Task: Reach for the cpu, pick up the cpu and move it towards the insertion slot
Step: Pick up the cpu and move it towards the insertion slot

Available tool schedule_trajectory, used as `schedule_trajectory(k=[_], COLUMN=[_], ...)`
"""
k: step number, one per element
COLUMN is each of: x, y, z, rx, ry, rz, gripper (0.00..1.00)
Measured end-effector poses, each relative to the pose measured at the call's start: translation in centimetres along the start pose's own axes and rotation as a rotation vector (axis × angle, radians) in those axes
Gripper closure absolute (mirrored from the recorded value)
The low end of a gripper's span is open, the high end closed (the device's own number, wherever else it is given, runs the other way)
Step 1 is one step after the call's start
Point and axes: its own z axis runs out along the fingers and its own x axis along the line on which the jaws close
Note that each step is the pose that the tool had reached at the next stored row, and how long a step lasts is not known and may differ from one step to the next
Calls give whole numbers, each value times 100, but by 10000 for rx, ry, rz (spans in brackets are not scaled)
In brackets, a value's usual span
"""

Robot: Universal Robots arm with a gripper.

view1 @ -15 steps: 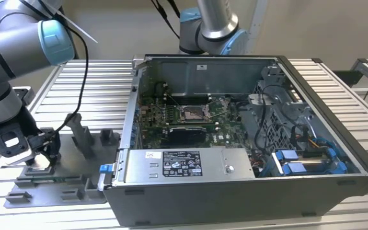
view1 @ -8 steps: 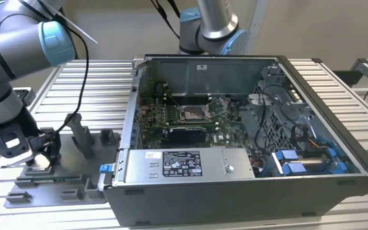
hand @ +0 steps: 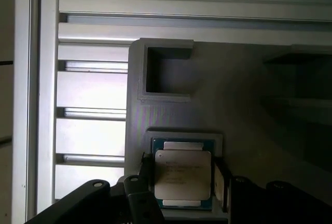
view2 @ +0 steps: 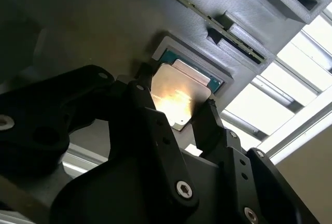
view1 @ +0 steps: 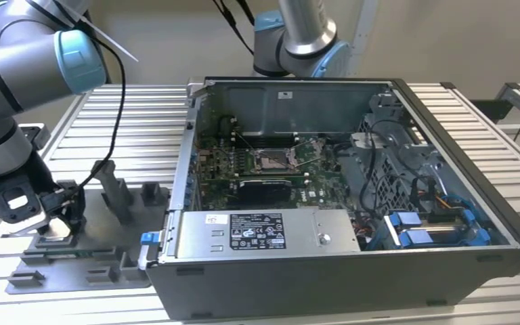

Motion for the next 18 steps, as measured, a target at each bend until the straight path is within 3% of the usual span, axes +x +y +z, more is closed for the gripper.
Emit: schedule_trajectory(k=[10, 18], x=[-1, 0], y=[1, 4], z=[-3, -107], rx=[-3, -1], ry=[-5, -1], rz=[0, 0], gripper=[100, 100])
